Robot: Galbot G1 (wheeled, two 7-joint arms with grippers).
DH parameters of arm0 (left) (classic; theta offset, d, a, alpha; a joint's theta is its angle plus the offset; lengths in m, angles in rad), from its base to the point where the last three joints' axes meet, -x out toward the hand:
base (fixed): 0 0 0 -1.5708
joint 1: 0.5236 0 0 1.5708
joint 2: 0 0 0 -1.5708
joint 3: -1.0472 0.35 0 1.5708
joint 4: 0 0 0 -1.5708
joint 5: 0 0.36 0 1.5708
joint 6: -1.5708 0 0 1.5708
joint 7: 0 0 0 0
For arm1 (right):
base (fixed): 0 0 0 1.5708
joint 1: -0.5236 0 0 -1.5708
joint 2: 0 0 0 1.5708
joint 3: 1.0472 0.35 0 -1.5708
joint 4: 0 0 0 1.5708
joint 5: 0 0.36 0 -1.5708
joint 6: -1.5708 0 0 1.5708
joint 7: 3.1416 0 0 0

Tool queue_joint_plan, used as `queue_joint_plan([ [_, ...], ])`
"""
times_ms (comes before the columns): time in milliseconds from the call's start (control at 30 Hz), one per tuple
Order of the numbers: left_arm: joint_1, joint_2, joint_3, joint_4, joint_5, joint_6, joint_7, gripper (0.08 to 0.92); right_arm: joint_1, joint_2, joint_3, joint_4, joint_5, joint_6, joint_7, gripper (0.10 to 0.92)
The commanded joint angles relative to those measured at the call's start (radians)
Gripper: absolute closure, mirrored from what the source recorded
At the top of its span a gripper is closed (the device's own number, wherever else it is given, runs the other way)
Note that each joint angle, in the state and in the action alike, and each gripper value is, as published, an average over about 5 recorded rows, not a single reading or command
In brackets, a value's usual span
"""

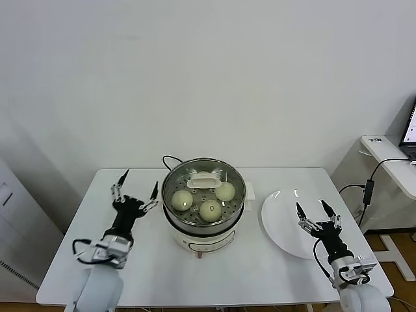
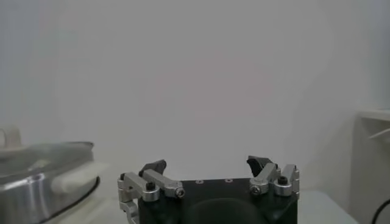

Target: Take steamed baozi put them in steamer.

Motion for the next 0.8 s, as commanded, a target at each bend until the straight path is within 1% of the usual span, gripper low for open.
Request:
queue_joint_plan([
  [33, 0.190, -0.242, -0.263, 0.112, -0.189, -0.349, 0.118, 0.177, -0.056, 0.038, 0.001, 0.019, -0.018, 0.018, -0.029, 0.203],
  [167, 0.227, -0.275, -0.276, 0.131, -0.195, -0.379, 0.140, 0.177, -0.088, 0.058, 0.008, 0.011, -0.045, 0.036, -0.047, 0.203],
  [300, 0.253, -0.287, -0.277, 0.137, -0.202, -0.396, 0.164, 0.177, -0.106, 0.071, 0.009, 0.002, -0.058, 0.060, -0.054, 0.203],
  [600, 0.265, -0.291, -0.270, 0.155, -0.220, -0.402, 0.184, 0.177, -0.123, 0.076, 0.011, 0.004, -0.064, 0.075, -0.060, 0.203],
  [800, 0.274, -0.274, -0.272, 0.142, -0.248, -0.385, 0.226, 0.177, -0.131, 0.070, 0.009, 0.014, -0.064, 0.070, -0.058, 0.203],
])
